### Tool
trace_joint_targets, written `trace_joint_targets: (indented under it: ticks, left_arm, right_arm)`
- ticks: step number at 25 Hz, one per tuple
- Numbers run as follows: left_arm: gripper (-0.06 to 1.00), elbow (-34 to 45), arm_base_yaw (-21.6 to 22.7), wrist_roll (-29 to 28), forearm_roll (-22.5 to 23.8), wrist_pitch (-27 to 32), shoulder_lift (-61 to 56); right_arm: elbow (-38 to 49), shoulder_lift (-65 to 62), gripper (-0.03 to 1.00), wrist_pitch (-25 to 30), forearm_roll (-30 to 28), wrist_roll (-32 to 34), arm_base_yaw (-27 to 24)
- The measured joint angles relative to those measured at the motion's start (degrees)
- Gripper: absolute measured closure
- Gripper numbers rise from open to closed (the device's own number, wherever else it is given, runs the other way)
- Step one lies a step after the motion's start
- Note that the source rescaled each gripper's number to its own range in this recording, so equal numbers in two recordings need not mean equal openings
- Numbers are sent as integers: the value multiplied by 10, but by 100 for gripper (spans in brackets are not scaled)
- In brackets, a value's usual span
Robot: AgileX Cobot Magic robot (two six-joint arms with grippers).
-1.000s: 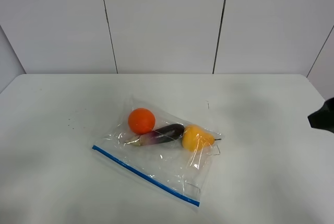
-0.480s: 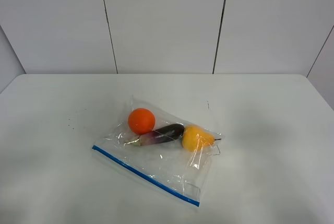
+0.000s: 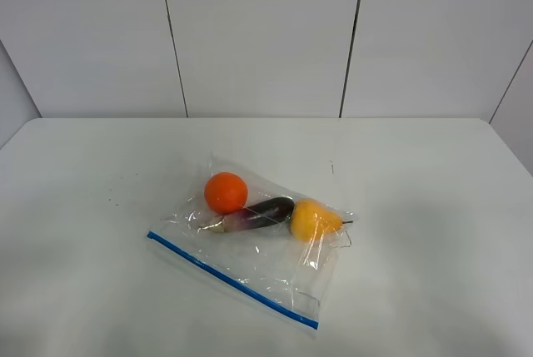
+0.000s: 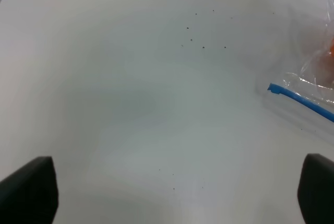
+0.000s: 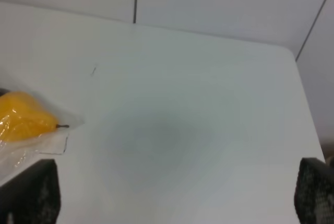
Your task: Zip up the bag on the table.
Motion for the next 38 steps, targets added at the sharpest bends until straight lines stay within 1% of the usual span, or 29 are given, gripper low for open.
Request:
trace_joint_targets:
  ticks: [4, 6, 10, 13, 18, 38]
  left_arm:
    - [-5, 0, 0, 0, 0, 0, 0]
    - [-5, 0, 0, 0, 0, 0, 0]
    - [-5, 0, 0, 0, 0, 0, 0]
    - [-5, 0, 0, 0, 0, 0, 0]
    - [-5, 0, 0, 0, 0, 0, 0]
    - [-5, 0, 0, 0, 0, 0, 0]
  right_arm:
    - [1, 0, -3, 18, -10, 23, 0]
    - [1, 0, -3, 9, -18, 25, 0]
    - [15, 0, -3, -32, -35, 40, 0]
    - [46, 0, -3, -34, -35, 50, 0]
    - [63, 0, -3, -33, -35, 52, 0]
    - [63, 0, -3, -33, -35, 52, 0]
